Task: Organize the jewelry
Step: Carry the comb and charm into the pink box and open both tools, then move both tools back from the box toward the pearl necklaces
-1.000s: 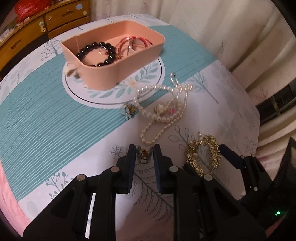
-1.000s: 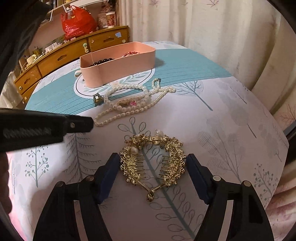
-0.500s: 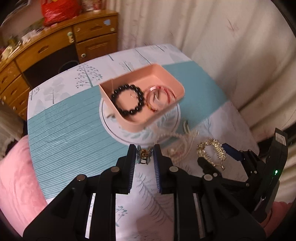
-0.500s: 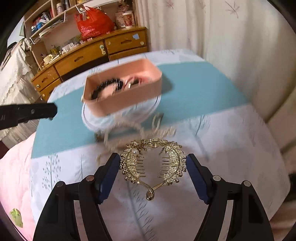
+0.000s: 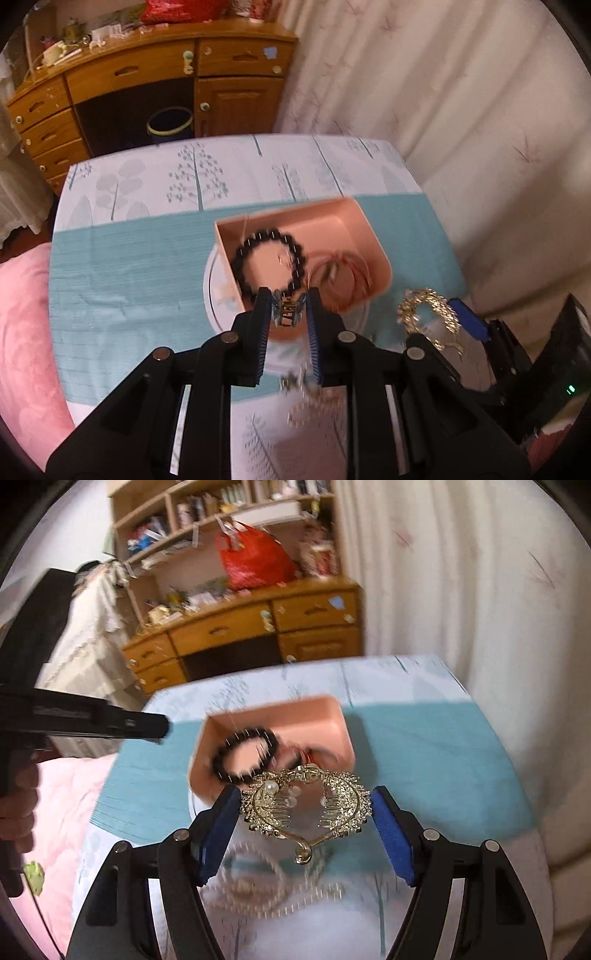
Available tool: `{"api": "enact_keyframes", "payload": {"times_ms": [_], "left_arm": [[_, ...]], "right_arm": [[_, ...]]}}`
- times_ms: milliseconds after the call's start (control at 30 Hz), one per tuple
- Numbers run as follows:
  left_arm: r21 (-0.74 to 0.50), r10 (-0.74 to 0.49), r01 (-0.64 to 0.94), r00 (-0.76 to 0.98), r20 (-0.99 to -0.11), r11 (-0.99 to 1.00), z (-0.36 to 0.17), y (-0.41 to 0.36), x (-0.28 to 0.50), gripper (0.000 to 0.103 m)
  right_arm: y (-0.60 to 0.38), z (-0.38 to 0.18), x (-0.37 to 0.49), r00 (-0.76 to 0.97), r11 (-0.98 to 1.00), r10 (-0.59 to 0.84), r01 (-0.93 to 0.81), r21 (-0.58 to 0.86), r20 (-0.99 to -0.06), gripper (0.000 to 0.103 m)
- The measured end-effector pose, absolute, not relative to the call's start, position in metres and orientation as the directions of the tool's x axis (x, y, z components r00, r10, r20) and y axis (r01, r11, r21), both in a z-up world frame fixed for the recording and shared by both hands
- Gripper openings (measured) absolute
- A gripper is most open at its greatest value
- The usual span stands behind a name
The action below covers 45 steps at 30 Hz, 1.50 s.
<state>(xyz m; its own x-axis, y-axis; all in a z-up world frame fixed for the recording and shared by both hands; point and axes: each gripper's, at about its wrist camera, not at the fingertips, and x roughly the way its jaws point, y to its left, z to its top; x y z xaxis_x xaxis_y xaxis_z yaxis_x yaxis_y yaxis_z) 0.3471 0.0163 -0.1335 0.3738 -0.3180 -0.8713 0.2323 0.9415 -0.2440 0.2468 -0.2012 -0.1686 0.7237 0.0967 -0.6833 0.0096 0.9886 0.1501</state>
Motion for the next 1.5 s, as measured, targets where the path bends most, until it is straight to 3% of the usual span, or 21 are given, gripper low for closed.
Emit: {"api": "enact_keyframes", "payload": {"times_ms": [467,500,533,567,733,800,1067,1500], "left_arm": [[-0.221,-0.252,0.122,0.428,-0.868,0.968,-0.146,-0.003,0.393,0.016],[-0.220,-0.245,0.109,0.426,-0.871,0.969,-0.147,-0.002,0.394,0.016],[-0.221,-0.239,0.092,0.420,-0.875,0.971,-0.148,0.000,0.394,0.016],[-0.224,-0.237,0.080,0.416,-0.878,0.971,-0.149,0.002,0.394,0.016],[-0.187,-0.180,0.018,0.391,-0.903,0.982,-0.162,0.009,0.389,0.022],[-0.184,-0.171,0.000,0.376,-0.911,0.983,-0.168,0.010,0.384,0.039],[-0.249,-0.194,-0.097,0.388,-0.901,0.963,-0.188,0.025,0.345,0.058],[-0.242,-0.190,-0.142,0.308,-0.932,0.960,-0.219,0.034,0.240,0.067]], "right_arm": [[-0.220,-0.140,0.307,0.817,0.956,0.265,-0.152,0.251,-0.513,0.076],[-0.219,-0.142,0.311,0.811,0.953,0.276,-0.160,0.258,-0.517,0.081],[-0.217,-0.146,0.317,0.801,0.955,0.270,-0.155,0.251,-0.535,0.096],[-0.216,-0.148,0.321,0.795,0.960,0.256,-0.143,0.239,-0.550,0.098],[-0.216,-0.154,0.316,0.791,0.961,0.263,-0.167,0.219,-0.552,0.099],[-0.216,-0.161,0.309,0.777,0.964,0.255,-0.158,0.213,-0.576,0.099],[-0.223,-0.184,0.288,0.714,0.964,0.264,-0.172,0.202,-0.648,0.100],[-0.203,-0.237,0.236,0.580,0.928,0.214,-0.371,-0.021,-0.786,0.100]]}}
